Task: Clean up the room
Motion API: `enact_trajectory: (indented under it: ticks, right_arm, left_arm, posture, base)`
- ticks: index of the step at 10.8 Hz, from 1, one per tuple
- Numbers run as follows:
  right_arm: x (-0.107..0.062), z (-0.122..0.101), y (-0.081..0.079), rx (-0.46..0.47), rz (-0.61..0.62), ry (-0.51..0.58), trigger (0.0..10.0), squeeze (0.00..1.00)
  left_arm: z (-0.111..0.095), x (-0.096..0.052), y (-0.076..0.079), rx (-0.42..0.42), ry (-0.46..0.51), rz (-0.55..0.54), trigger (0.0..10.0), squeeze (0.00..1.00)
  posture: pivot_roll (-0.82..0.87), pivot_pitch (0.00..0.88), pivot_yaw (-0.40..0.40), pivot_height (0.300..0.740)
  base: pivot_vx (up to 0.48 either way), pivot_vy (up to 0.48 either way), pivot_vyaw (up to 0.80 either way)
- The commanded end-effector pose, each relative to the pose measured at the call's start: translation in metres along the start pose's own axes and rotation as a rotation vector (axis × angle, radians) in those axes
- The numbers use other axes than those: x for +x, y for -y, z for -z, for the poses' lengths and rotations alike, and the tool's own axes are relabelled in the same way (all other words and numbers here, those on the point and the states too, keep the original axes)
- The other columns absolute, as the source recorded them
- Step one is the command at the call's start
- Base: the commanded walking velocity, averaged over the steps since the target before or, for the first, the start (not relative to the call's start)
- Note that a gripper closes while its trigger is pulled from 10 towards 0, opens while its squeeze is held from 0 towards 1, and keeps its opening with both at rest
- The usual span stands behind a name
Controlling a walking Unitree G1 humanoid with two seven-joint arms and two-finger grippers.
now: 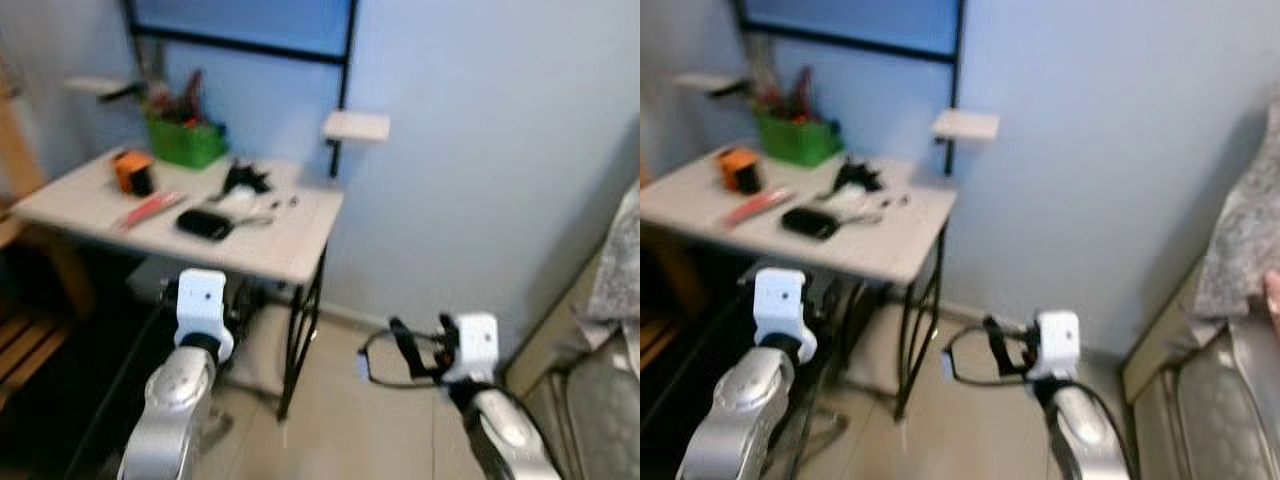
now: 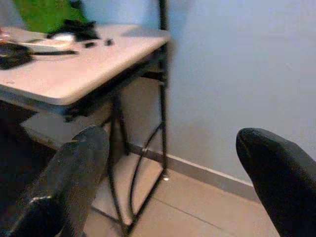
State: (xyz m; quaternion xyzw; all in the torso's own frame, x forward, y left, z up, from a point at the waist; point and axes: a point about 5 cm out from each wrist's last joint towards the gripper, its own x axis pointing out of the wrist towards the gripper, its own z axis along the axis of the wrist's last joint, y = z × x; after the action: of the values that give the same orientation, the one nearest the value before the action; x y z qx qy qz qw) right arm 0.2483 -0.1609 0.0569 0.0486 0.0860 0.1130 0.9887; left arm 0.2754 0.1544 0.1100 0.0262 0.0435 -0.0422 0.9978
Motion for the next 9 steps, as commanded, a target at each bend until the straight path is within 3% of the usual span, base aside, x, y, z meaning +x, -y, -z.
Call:
enact_trajectory:
  ticks: [1,3,5,6,7,8,9]
  right_arm:
    - [-0.005,0.002,0.009,-0.016,0.018,-0.014,10.0,0.00]
    - [-0.005,0.002,0.009,-0.003,0.003,-0.015,10.0,0.00]
    - [-0.013,0.005,0.011,-0.024,-0.001,-0.025,10.0,0.00]
    - [-0.024,0.005,0.019,-0.035,0.029,-0.017,10.0,0.00]
    - [-0.039,0.009,0.033,-0.033,0.093,-0.015,10.0,0.00]
    - [-0.052,0.015,0.040,-0.077,0.109,-0.039,10.0,0.00]
    - [-0.054,0.015,0.040,-0.083,0.101,-0.041,10.0,0.00]
  left_arm:
    - [-0.002,0.000,0.008,-0.015,0.007,0.017,10.0,0.00]
    - [0.000,-0.002,0.016,-0.012,0.009,0.032,10.0,0.00]
    - [0.001,-0.006,0.017,0.021,-0.001,0.016,10.0,0.00]
    - [0.014,-0.014,0.019,0.060,-0.053,0.010,10.0,0.00]
    - [0.017,-0.015,0.032,0.082,-0.058,0.077,10.0,0.00]
    - [0.005,-0.014,0.047,0.083,-0.017,0.135,10.0,0.00]
    - [-0.002,-0.013,0.053,0.042,0.001,0.141,10.0,0.00]
  posture:
    - [0.15,0.000,-0.035,0.740]
    - [0.15,0.000,-0.043,0.740]
    - [0.14,0.000,-0.048,0.740]
    - [0.13,0.000,-0.054,0.740]
    - [0.14,0.000,-0.062,0.740]
    - [0.14,0.000,-0.069,0.740]
    - [0.14,0.000,-0.073,0.740]
  base:
    - [0.480,0.000,0.00]
    - [0.480,0.000,0.73]
    - [0.000,0.000,0.66]
    - [0.000,0.000,0.00]
    - [0.000,0.000,0.00]
    - [0.000,0.000,0.00]
    - [0.000,0.000,0.00]
